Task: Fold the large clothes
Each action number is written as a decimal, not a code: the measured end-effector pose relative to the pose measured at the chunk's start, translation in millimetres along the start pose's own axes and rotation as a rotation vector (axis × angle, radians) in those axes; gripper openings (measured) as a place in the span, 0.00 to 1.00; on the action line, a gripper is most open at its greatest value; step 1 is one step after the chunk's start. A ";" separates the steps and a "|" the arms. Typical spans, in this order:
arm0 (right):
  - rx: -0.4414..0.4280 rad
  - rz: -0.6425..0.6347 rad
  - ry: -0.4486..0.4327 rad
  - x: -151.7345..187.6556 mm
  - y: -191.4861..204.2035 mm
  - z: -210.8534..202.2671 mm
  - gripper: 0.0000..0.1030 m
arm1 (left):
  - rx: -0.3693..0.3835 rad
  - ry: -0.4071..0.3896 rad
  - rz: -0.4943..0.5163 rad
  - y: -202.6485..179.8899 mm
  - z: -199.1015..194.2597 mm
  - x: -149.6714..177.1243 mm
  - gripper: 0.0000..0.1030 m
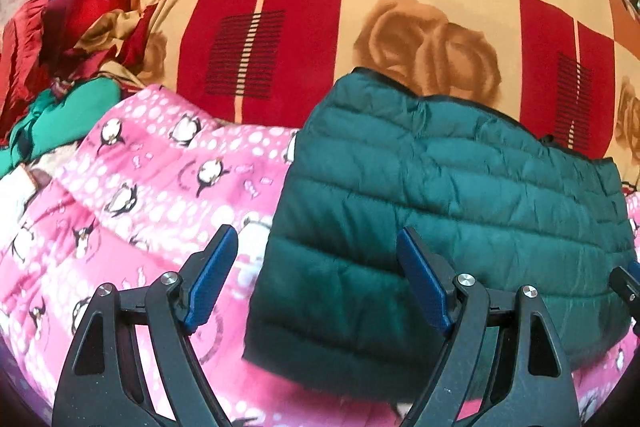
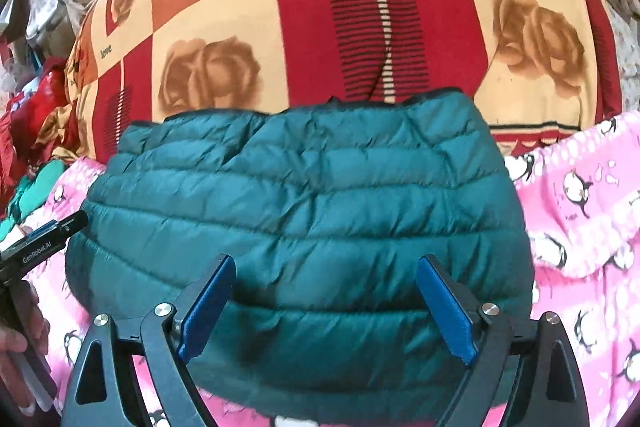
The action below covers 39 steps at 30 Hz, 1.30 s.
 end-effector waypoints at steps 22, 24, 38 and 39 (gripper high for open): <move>0.064 0.038 0.011 9.6 -33.1 -3.1 0.91 | 0.025 0.021 0.031 -8.9 1.3 12.7 0.80; 0.080 0.057 0.015 10.6 -44.9 1.5 0.91 | 0.033 0.023 0.024 -9.0 6.1 11.9 0.80; 0.122 0.190 0.012 1.9 -104.6 24.4 0.99 | 0.195 0.073 -0.096 -10.0 45.6 -2.6 0.90; 0.119 0.205 0.022 2.9 -110.0 28.0 0.99 | 0.218 0.086 -0.110 -10.7 50.4 -2.5 0.90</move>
Point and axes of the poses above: each gripper's, at about its wrist camera, not at the fingertips, and z roughly the way its jaws point, y to its left, x to its underside, the point moved 9 cm from there along z, roughly the way its jaws point, and after that the axes turned 10 degrees about -y, right-handed, at the moved point
